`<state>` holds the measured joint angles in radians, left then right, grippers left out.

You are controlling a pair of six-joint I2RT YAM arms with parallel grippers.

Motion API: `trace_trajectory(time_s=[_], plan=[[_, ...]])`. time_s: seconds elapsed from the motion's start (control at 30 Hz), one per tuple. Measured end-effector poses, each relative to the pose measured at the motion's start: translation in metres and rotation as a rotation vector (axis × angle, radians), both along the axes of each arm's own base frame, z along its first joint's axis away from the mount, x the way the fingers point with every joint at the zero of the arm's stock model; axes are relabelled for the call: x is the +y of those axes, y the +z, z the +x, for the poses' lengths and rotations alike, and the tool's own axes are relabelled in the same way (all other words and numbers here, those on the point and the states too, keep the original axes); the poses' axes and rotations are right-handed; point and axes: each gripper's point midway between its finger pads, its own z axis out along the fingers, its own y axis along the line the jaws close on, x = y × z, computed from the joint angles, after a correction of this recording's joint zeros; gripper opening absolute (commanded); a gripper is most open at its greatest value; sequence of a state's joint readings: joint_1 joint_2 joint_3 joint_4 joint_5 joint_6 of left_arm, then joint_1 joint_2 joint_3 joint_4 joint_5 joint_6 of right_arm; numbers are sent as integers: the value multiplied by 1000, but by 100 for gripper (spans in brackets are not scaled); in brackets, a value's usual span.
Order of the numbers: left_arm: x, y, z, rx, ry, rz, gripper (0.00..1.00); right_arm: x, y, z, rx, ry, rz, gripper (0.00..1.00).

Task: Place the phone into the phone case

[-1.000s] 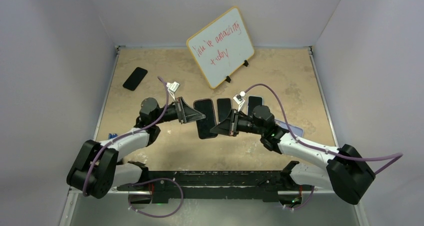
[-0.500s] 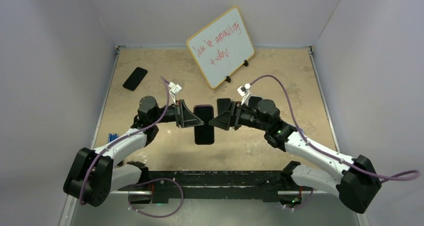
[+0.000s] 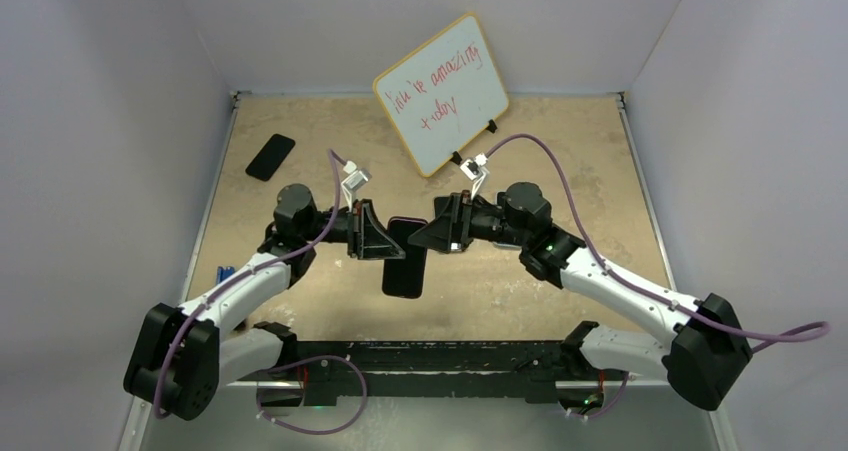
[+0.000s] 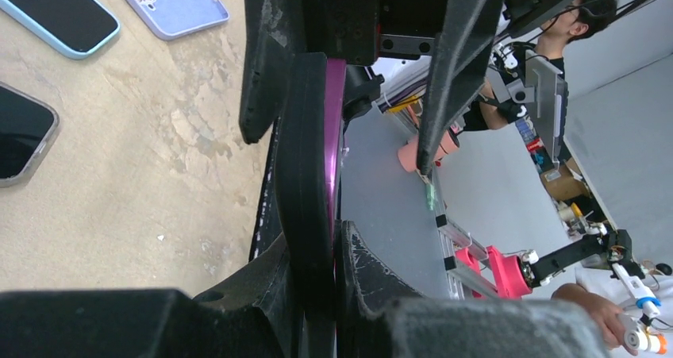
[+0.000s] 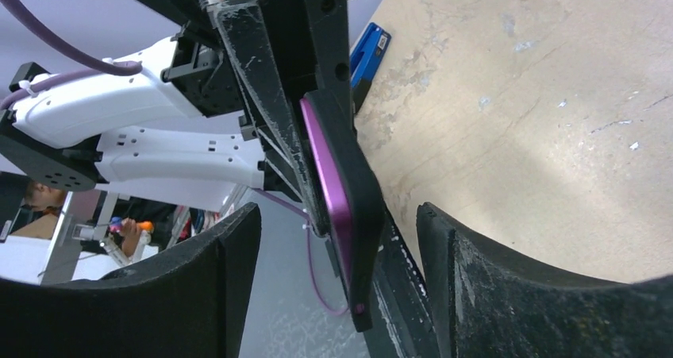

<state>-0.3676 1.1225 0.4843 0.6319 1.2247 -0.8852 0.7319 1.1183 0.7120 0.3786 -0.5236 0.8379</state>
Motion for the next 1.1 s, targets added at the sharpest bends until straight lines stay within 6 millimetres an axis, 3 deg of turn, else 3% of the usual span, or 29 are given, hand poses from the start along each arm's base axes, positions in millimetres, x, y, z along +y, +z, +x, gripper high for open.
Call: trace_trajectory(time_s=[0.1, 0.23, 0.3, 0.5, 0.67, 0.77, 1.1], plan=[[0, -6, 2, 18, 4, 33, 0, 3, 1, -1, 3, 17, 10, 58], [0, -9, 6, 11, 7, 57, 0, 4, 0, 3, 1, 9, 7, 15], [-1, -8, 8, 5, 12, 72, 0, 2, -6, 8, 14, -11, -8, 0], [0, -13, 14, 31, 44, 140, 0, 0, -7, 12, -22, -27, -23, 0], [1, -12, 14, 30, 63, 150, 33, -1, -9, 12, -35, -27, -35, 0], [2, -8, 19, 38, 120, 155, 42, -1, -5, 12, -56, -27, -27, 0], [3, 24, 38, 22, 238, 57, 47, -2, -17, -5, -62, 54, -2, 0]])
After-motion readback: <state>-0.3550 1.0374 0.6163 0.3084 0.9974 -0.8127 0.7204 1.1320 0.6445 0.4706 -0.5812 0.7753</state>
